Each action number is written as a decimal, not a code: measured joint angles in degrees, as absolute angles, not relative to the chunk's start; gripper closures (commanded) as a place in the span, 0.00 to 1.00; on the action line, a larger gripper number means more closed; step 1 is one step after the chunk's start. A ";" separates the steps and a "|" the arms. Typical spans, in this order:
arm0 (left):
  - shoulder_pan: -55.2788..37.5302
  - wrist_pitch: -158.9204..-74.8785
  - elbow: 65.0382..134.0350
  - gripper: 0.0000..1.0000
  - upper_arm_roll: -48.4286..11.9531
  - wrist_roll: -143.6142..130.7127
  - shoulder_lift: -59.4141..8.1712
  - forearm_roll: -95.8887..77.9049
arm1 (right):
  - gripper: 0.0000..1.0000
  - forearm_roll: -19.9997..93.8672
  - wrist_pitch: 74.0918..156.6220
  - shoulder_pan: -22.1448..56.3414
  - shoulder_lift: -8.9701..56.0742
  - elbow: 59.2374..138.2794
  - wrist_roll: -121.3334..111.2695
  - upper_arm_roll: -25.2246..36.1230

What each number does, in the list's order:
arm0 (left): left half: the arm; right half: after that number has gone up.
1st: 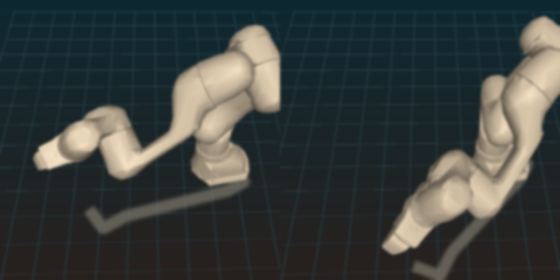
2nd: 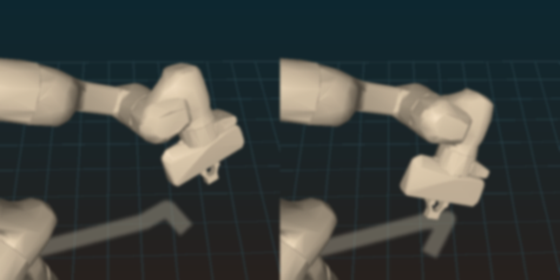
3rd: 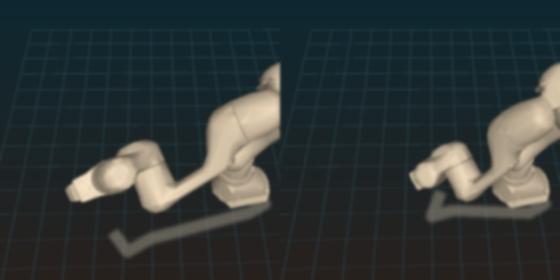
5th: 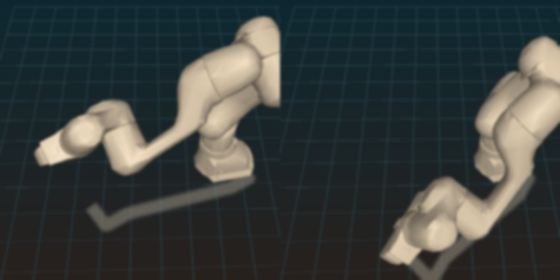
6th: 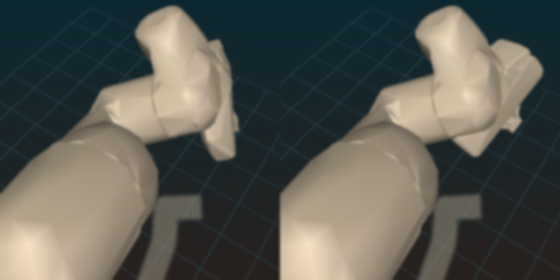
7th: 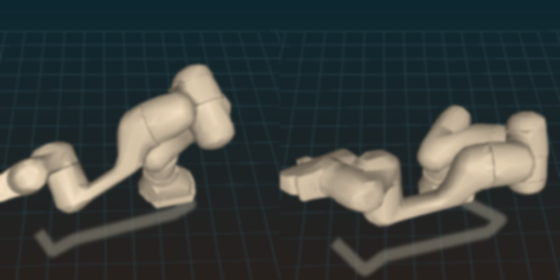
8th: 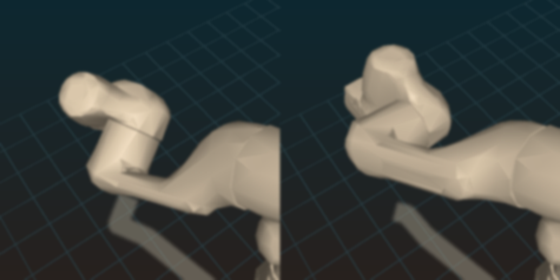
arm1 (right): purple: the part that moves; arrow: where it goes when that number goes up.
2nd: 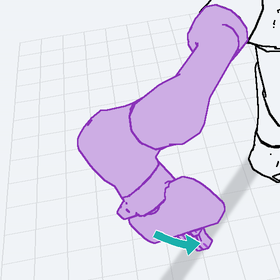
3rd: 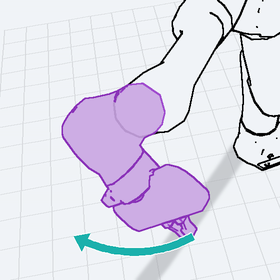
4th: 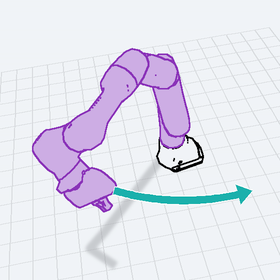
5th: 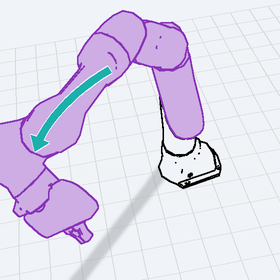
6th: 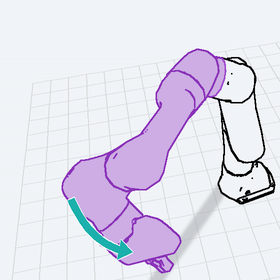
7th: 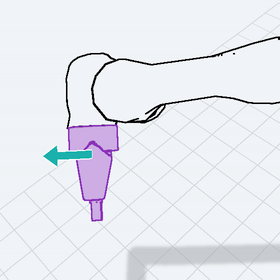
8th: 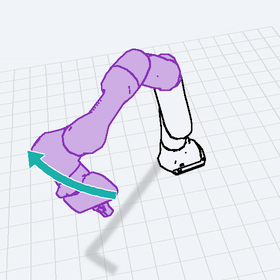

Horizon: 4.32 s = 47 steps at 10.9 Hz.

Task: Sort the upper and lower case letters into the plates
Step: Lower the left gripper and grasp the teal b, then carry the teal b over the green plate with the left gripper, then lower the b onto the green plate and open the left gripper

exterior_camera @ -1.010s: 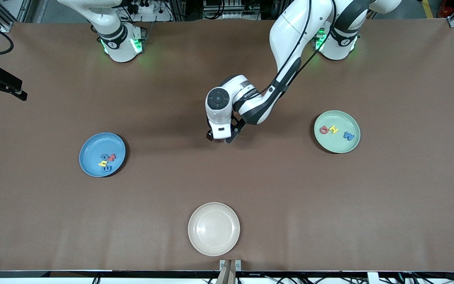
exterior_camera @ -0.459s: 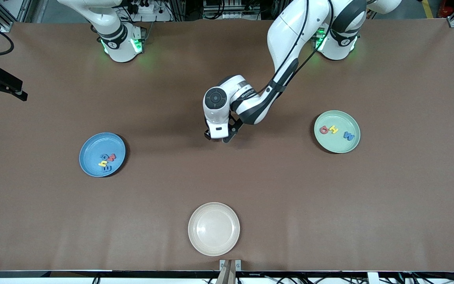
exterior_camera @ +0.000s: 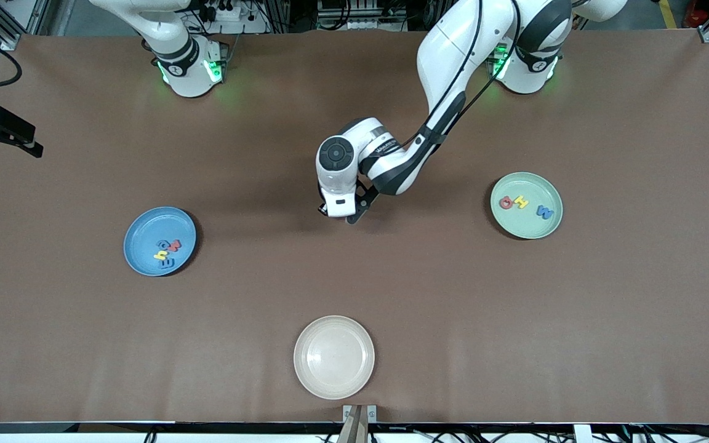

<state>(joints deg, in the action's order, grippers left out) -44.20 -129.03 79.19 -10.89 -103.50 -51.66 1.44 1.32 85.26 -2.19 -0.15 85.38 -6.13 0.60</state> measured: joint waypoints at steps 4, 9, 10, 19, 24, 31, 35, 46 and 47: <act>-44.20 -129.01 79.15 0.88 -10.89 -103.50 -51.66 1.44 | 0.00 1.32 85.26 -2.19 -0.09 85.38 -6.13 0.59; -43.94 -128.36 78.90 0.91 -10.84 -103.50 -51.51 1.35 | 0.00 1.32 85.25 -2.19 0.09 85.39 -6.14 0.59; -43.62 -127.47 78.57 0.90 -10.83 -103.48 -51.19 1.11 | 0.00 1.32 85.24 -2.19 0.19 85.39 -6.14 0.59; -28.40 -113.74 91.73 0.89 -10.82 -66.03 -32.13 -2.12 | 0.00 1.33 85.24 -2.13 0.64 85.43 -6.18 0.47; -10.78 -115.32 113.61 0.88 -10.57 -30.09 -16.29 -2.14 | 0.00 1.33 85.23 -2.15 0.65 85.45 -6.21 0.48; -2.26 -143.20 139.64 0.88 -10.94 -8.13 -11.06 -2.14 | 0.00 1.33 85.24 -2.14 0.65 85.45 -6.24 0.48; -2.26 -143.57 142.29 0.82 -10.94 -7.87 -9.45 -2.14 | 0.00 1.33 85.24 -2.14 0.65 85.45 -6.26 0.48; -0.87 -143.82 144.69 0.00 -10.76 -6.49 -9.11 -2.14 | 0.00 1.33 85.75 -2.14 0.66 85.45 -6.33 0.45; -0.91 -143.90 144.07 0.00 -10.80 -6.48 -9.02 -2.14 | 0.00 1.33 85.96 -2.14 0.66 85.45 -6.33 0.45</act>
<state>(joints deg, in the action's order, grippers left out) -0.91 -143.90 144.07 -10.80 -6.48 -9.02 -2.14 1.33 85.96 -2.14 0.66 85.45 -6.33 0.45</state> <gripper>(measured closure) 0.141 0.000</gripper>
